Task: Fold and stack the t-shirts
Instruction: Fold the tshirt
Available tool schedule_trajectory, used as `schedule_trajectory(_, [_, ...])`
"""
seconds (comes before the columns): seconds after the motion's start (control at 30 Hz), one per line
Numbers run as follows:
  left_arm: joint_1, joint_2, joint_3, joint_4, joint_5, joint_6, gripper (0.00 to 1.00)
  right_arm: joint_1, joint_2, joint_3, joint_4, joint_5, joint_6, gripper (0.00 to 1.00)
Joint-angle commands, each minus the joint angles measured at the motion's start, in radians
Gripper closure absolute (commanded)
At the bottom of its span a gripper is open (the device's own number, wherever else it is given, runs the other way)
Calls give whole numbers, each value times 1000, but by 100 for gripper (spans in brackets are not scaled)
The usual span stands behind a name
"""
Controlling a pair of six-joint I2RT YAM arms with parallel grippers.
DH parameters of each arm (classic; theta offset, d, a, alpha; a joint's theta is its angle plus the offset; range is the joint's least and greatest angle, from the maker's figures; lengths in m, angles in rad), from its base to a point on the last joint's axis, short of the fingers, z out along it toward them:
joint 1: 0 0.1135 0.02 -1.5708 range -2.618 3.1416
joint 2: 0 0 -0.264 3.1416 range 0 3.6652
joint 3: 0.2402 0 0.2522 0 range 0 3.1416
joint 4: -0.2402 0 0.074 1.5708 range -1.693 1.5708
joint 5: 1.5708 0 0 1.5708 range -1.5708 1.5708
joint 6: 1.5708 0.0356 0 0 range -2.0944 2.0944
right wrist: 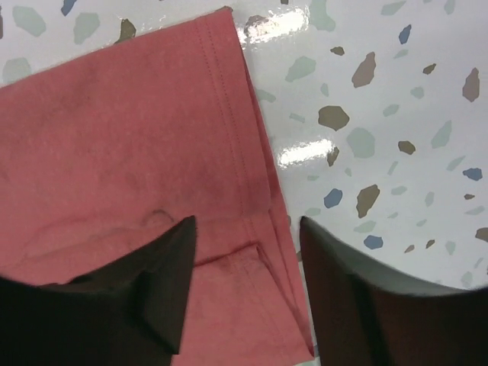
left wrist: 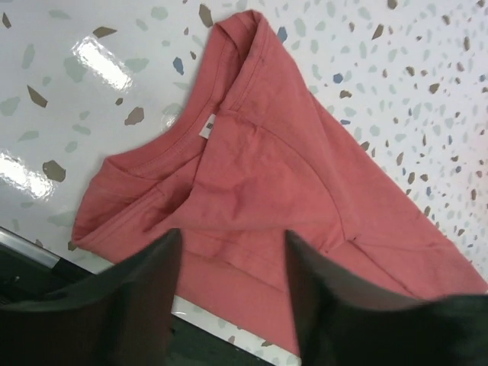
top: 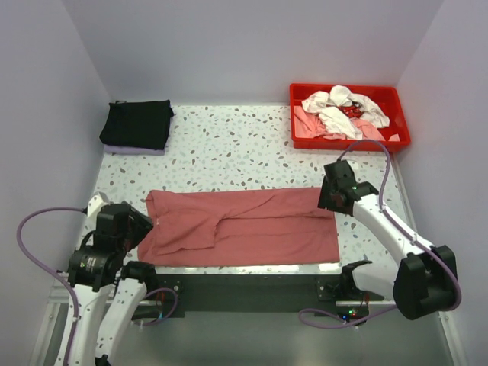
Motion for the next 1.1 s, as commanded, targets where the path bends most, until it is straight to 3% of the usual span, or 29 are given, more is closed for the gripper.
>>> schedule_trajectory(0.0, [-2, -5, 89, -8, -13, 29, 32, 4, -78, 0, -52, -21, -3, 36])
schedule_trajectory(0.07, [-4, 12, 94, 22, 4, 43, 15, 2, -116, 13, -48, -73, -10, 1])
schedule_trajectory(0.1, [-2, 33, 82, 48, 23, 52, 0, 2, -124, 17, -36, -94, -21, 1])
schedule_trajectory(0.43, [-4, 276, -187, 591, 333, 98, 0, 15, 0, 40, 210, -519, -118, 1])
schedule_trajectory(0.53, [-4, 397, -254, 737, 404, 94, 0, 41, 98, 68, 250, -526, -122, 1])
schedule_trajectory(0.73, [-7, 642, -313, 940, 367, 95, 0, 91, 286, 114, 287, -515, -128, 1])
schedule_trajectory(0.9, [-7, 874, -255, 1051, 350, 107, 0, 104, 365, 115, 255, -491, -156, 1])
schedule_trajectory(1.07, [-17, 1149, -120, 1122, 321, 120, 0, 107, 340, 59, 199, -458, -141, 1])
